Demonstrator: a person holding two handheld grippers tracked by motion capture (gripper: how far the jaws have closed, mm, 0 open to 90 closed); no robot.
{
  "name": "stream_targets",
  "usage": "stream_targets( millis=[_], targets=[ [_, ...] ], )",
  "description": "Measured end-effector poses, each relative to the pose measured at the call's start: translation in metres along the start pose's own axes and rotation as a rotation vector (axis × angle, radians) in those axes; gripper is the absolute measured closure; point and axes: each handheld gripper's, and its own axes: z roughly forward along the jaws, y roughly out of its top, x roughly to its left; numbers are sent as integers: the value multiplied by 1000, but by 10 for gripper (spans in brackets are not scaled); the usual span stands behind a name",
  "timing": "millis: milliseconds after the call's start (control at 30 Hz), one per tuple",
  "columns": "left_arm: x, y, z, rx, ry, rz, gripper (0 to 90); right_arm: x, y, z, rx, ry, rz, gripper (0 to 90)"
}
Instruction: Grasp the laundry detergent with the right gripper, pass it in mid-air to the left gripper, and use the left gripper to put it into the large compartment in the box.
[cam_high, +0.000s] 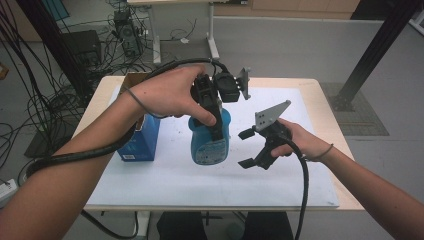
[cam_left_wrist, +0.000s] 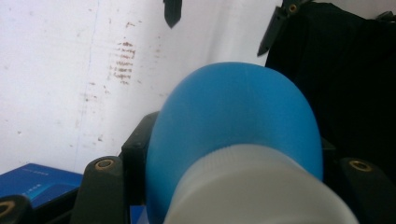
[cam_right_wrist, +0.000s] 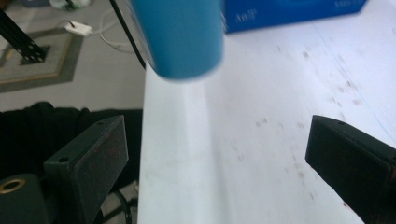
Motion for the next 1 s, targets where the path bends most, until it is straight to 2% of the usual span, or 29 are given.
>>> stream_targets(
  millis=[133,300,467,600,700,833,1000],
  targets=[
    [0,0,0,-2,-1,3,390,-5,-7,-5,70,-25,27,55],
    [0,-1,-2,2,-1,-1,390,-10,-14,-9,222,-55,50,57],
    [0,-2,-3,5,-1,-1,390,-16,-20,-12,404,-98,79,52],
    [0,-3,-3,10,0,-4,390,-20,-25,-15,518,-122,94,52],
    [1,-4,-4,9,2,-13,390,-21,-29,-17,606,-133,125,52],
    [2,-6,-5,4,4,-23,390,-23,-33,-16,672,-136,141,55],
    [0,-7,-7,-9,31,-38,390,-23,-37,-14,688,-143,149,58]
  ],
)
